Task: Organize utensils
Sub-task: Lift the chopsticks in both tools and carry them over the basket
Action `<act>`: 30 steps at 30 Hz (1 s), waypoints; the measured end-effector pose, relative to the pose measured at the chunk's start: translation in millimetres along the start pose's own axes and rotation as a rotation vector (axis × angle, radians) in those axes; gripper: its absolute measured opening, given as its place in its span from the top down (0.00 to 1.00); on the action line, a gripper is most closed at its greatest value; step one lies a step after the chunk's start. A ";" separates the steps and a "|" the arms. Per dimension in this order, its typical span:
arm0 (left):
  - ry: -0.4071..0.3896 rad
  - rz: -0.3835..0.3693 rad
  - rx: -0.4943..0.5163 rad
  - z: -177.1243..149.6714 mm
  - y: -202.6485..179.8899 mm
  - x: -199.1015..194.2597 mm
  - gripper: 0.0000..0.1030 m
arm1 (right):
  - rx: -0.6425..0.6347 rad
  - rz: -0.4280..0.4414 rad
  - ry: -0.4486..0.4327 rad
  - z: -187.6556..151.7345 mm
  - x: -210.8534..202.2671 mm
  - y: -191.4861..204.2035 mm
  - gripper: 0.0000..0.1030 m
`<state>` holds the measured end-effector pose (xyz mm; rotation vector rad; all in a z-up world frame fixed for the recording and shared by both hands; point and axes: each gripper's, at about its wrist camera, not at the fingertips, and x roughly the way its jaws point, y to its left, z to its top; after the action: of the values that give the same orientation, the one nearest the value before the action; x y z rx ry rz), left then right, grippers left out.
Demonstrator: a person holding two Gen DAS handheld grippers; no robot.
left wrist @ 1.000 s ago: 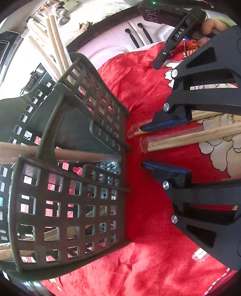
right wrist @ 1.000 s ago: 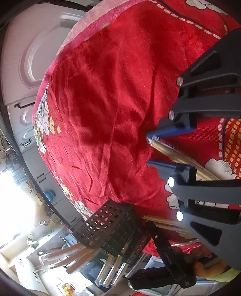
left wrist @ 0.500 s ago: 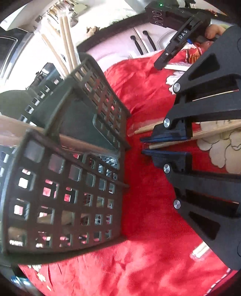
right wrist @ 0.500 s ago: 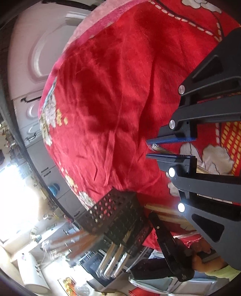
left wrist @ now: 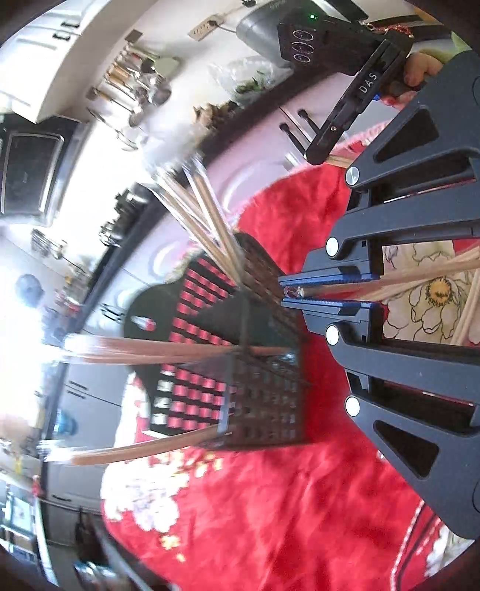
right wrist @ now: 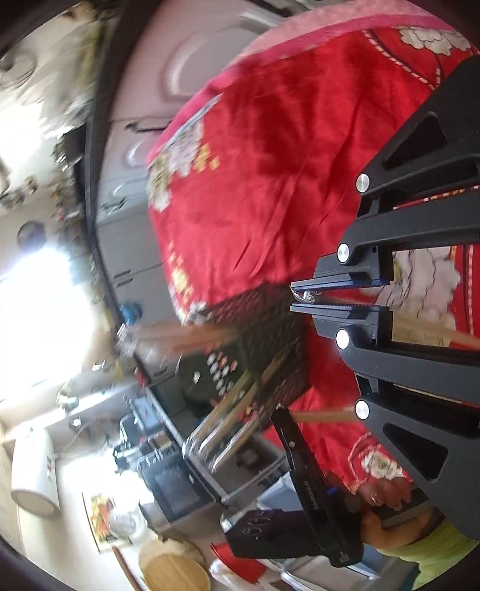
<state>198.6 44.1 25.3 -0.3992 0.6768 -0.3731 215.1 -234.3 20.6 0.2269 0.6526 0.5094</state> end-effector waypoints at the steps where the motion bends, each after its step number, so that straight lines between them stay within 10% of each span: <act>1: -0.018 -0.002 0.009 4.0 -2.1 -7.1 0.97 | -0.018 0.010 -0.012 3.7 -3.8 6.7 0.94; 30: -0.324 -0.015 0.124 80.2 -49.2 -92.3 0.97 | -0.203 0.098 -0.249 73.3 -44.6 98.3 0.95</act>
<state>175.5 62.4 153.7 -0.3366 0.3326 -0.3528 193.8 -176.7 135.7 0.1283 0.3456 0.6263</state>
